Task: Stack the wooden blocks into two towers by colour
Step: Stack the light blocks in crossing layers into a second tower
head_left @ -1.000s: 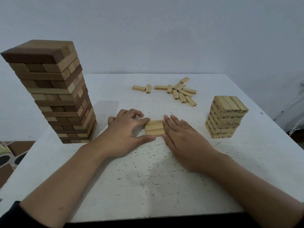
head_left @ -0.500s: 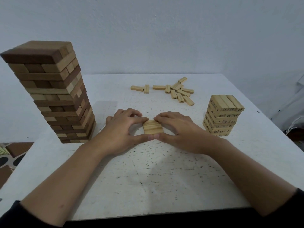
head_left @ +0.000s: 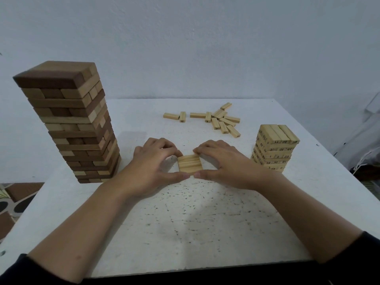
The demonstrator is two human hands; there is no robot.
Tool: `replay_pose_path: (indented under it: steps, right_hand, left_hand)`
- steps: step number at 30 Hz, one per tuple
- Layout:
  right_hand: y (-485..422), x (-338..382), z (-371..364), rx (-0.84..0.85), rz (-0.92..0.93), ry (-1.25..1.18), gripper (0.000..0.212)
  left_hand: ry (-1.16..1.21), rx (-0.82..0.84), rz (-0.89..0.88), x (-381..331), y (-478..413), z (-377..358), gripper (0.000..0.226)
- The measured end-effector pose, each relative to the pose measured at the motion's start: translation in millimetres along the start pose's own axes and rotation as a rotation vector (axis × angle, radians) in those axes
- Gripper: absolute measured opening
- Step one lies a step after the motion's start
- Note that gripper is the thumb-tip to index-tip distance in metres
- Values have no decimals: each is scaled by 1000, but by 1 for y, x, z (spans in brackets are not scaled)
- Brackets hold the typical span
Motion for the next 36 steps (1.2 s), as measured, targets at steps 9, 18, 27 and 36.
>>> replay_pose_path:
  steps: [9,18,27,36]
  right_hand:
    - [24,18,41,-203,104,-50,47]
    - [57,-28,115,-334,56,-167,45]
    - [79,-120,119,-253,-98,-406,45]
    - [74,-142,106,-205,-126,-435,45]
  left_hand:
    - [249,-204,-126,-19,0,31,48]
    - [279,-284,-242,-88,-54,61,43]
    - [285,-223,-233,-144,-108,19,64]
    - [250,-224,-166,-142,-117,0,54]
Point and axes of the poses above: each hand's wrist, its own y-axis away from the middle knuckle, its own z-axis out of the back of the hand, x = y × z, the point moved 5 cm from there along -y, towards the middle knuckle, and after that the axes turned 11 degrees about -z, right-handed, at the moved point
